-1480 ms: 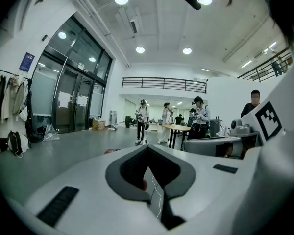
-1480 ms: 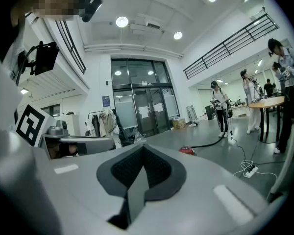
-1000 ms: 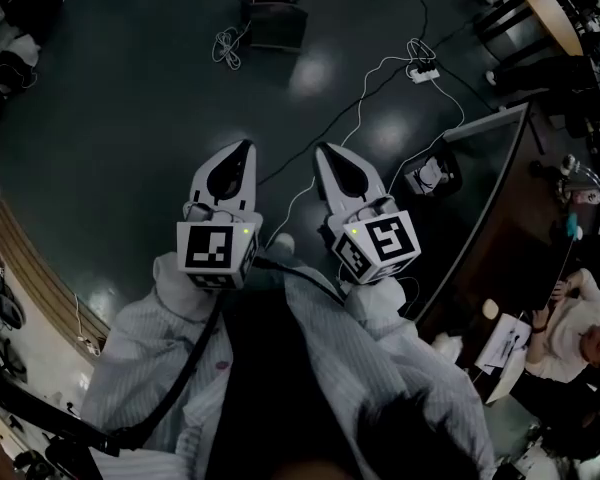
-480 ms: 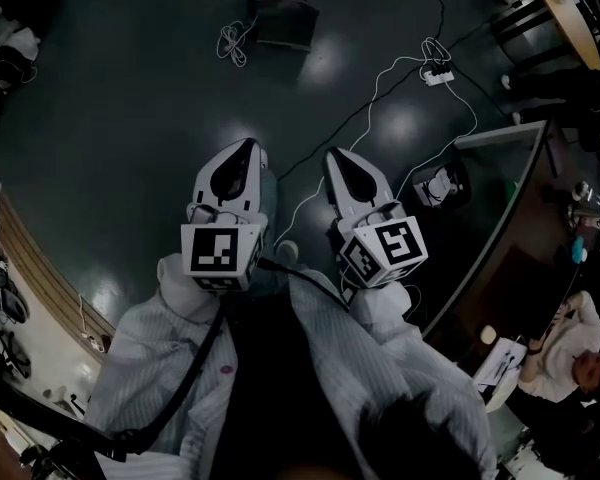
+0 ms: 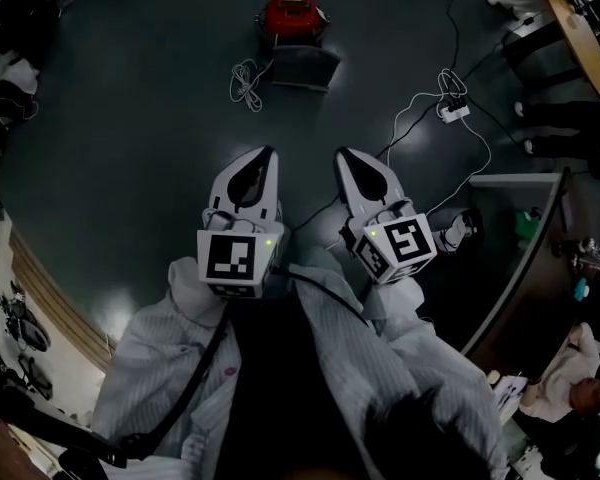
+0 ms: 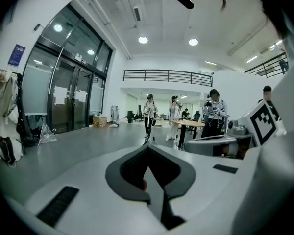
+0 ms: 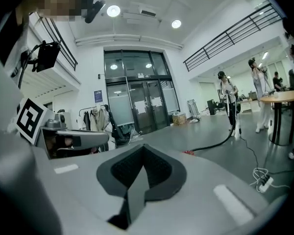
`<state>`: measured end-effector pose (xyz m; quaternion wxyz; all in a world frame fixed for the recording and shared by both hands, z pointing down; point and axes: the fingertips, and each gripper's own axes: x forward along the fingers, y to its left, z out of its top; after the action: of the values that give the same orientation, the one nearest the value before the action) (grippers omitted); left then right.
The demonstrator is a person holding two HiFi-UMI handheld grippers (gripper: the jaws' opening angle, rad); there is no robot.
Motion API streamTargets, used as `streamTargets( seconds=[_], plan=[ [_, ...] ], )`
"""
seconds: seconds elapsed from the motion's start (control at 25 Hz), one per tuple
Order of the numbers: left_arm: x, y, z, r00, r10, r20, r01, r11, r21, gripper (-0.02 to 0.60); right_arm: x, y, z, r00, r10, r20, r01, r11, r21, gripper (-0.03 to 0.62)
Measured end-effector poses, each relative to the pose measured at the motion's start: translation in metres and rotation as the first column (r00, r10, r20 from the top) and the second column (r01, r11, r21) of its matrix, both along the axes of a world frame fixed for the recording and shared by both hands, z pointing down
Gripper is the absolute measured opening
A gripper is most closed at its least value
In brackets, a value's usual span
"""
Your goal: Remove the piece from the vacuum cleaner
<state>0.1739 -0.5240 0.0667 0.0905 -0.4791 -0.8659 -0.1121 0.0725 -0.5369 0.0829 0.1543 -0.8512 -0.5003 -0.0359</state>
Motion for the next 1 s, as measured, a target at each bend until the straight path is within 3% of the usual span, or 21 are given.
streamTargets(
  seconds=[0.36, 0.56, 0.68, 0.92, 1.0],
  plan=[
    [-0.007, 0.142, 0.021, 0.997, 0.062, -0.051, -0.058, 0.996, 0.062, 0.005, -0.013, 0.140, 0.027, 0.999, 0.045, 0.006, -0.045, 0.996, 0.075, 0.002],
    [-0.048, 0.244, 0.034, 0.983, 0.129, -0.129, -0.130, 0.992, 0.003, 0.005, -0.055, 0.234, 0.058, 0.998, 0.065, 0.023, -0.067, 0.992, 0.107, 0.002],
    [-0.078, 0.319, 0.034, 0.981, 0.141, -0.135, -0.143, 0.990, -0.008, 0.005, -0.078, 0.304, 0.066, 0.999, 0.049, 0.016, -0.050, 0.991, 0.121, 0.003],
    [-0.122, 0.444, 0.060, 0.991, 0.118, -0.059, -0.112, 0.989, 0.096, 0.005, -0.112, 0.423, 0.089, 0.998, -0.032, 0.056, 0.021, 0.983, 0.181, 0.003],
    [-0.126, 0.476, 0.085, 0.990, 0.115, -0.082, -0.103, 0.986, 0.135, 0.005, -0.116, 0.453, 0.111, 0.995, -0.072, 0.066, 0.057, 0.975, 0.214, 0.003]
  ],
)
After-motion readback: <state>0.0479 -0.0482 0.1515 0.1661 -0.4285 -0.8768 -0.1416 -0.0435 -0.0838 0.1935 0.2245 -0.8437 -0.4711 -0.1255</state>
